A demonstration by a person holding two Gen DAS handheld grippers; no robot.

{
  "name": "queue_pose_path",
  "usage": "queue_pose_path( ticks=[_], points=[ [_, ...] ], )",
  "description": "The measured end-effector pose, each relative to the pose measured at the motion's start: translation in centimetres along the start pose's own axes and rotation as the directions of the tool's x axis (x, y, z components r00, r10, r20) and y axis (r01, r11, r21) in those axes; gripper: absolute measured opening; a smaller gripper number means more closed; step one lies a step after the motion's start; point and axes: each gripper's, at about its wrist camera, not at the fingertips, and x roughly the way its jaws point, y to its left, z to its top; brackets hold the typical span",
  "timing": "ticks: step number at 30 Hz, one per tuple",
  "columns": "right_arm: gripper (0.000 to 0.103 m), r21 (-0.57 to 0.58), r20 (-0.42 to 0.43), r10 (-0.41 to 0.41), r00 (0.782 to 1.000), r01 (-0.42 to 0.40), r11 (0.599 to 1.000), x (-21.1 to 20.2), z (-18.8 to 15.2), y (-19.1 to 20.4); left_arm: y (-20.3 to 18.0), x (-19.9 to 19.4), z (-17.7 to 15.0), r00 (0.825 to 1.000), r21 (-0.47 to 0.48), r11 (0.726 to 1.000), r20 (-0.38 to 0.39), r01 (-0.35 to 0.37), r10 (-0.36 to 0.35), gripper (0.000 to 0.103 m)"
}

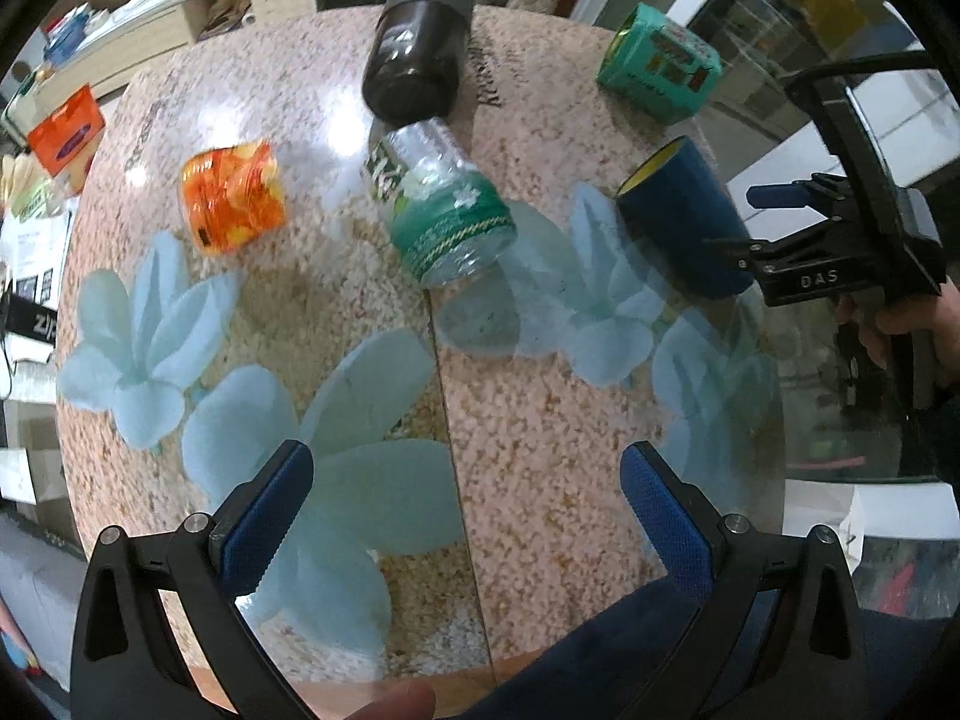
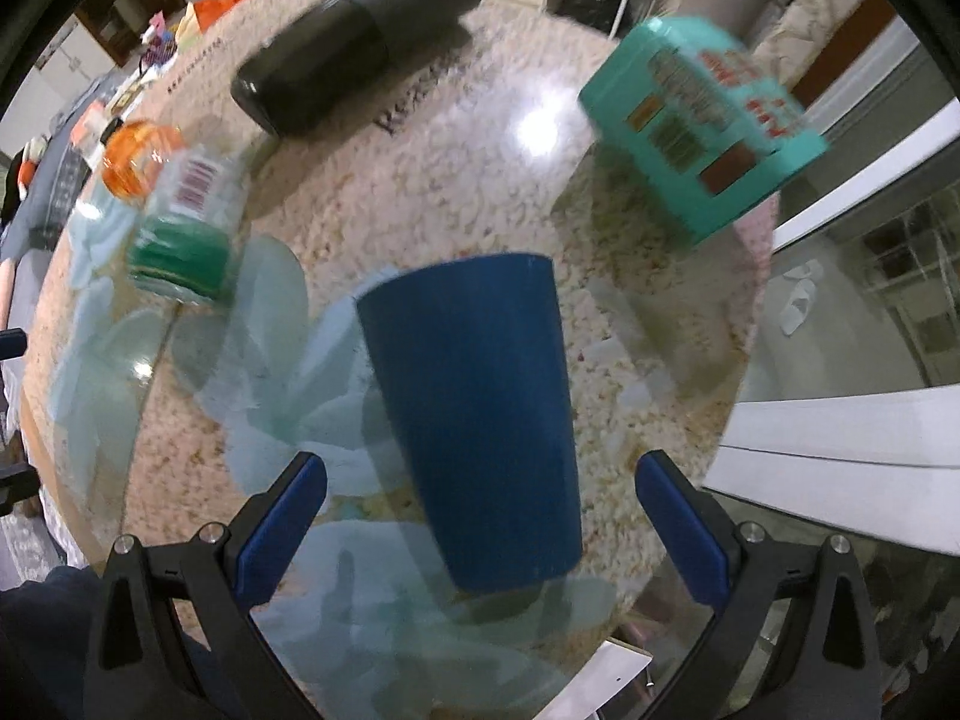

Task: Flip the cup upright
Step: 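Move the right tool to the dark blue cup and grasp its base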

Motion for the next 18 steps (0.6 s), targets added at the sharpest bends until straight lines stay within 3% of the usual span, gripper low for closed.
queue_pose_path(
  ticks=[11,12,14,18],
  points=[
    [0.103,-0.003,-0.044,0.020,0.999,-0.020,1.000,3.9,1.4,-1.7,0.6,1.7,-0.8,0.997,-0.061,0.997,-0.057,-0.054,0.050,0.103],
    [0.102,0.006,-0.030,0.015,0.999,-0.015,1.000,3.8,1.4,-2.0,0.5,1.8,-0.8,0.997,-0.063,0.996,-0.057,-0.057,0.053,0.103],
    [0.089,0.012,-0.042,0.018,0.999,-0.018,1.000,4.0,1.5,-2.5,0.4,1.8,-0.9,0.997,-0.071,0.996,-0.059,-0.062,0.058,0.103],
    [0.081,0.000,-0.024,0.006,1.000,-0.006,1.000,4.2,2.0,-2.6,0.1,2.1,-1.4,0.997,-0.077,0.996,-0.062,-0.051,0.046,0.103]
  ],
)
